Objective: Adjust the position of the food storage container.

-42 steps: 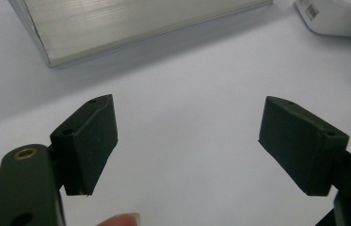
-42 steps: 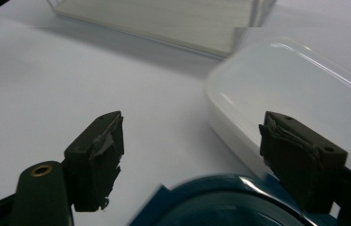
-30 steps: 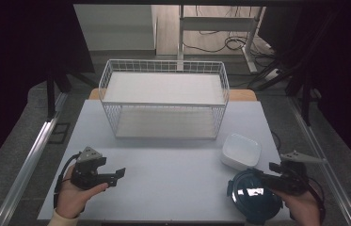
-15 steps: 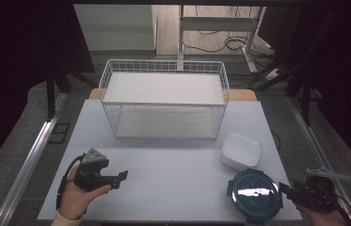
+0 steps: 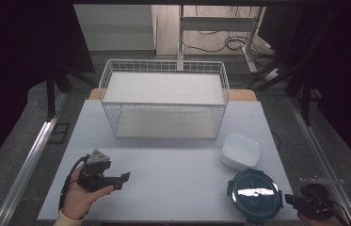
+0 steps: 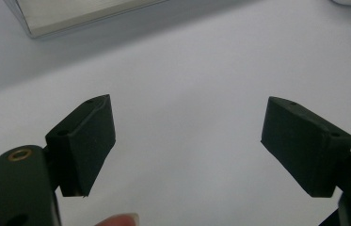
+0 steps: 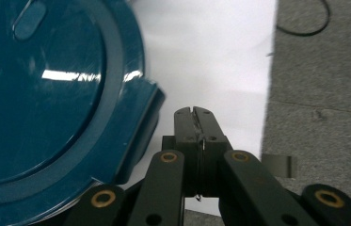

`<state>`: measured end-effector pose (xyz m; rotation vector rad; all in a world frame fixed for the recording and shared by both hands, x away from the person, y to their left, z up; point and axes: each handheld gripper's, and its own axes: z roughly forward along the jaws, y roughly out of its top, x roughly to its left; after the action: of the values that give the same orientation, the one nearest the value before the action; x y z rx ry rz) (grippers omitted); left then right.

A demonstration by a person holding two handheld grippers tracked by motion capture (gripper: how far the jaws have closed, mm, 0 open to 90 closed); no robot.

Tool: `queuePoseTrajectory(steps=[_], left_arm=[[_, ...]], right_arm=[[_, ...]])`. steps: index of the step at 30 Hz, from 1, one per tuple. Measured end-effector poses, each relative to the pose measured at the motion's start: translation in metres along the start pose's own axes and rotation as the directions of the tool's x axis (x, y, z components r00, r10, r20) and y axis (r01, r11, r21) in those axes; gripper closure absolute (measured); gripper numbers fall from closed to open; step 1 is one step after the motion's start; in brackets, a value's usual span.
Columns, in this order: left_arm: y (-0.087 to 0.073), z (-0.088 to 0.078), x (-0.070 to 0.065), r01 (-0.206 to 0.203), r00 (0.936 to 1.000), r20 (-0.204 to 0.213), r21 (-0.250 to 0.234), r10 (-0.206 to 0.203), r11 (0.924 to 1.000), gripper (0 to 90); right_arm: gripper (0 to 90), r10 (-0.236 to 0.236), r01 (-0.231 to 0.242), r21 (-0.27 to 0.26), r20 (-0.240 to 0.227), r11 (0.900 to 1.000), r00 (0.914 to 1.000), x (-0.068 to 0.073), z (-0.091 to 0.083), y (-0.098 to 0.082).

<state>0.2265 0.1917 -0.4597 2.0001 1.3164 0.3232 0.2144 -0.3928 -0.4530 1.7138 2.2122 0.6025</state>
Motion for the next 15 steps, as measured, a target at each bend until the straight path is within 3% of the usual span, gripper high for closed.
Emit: queuePoseTrajectory(steps=[7, 15], left_arm=[[-0.001, 0.003, -0.001, -0.003, 1.0, 0.0, 0.01, 0.003, 0.9999, 17.5], [-0.001, 0.007, -0.002, -0.007, 1.0, 0.002, 0.022, 0.006, 0.9997, 17.5]], right_arm=[[89.8, -0.078, 0.077, 0.045, 0.013, 0.996, 0.9969, 0.008, 0.012, 0.001], [89.9, -0.127, 0.127, 0.023, -0.019, 0.992, 0.9917, 0.01, 0.012, 0.001]])
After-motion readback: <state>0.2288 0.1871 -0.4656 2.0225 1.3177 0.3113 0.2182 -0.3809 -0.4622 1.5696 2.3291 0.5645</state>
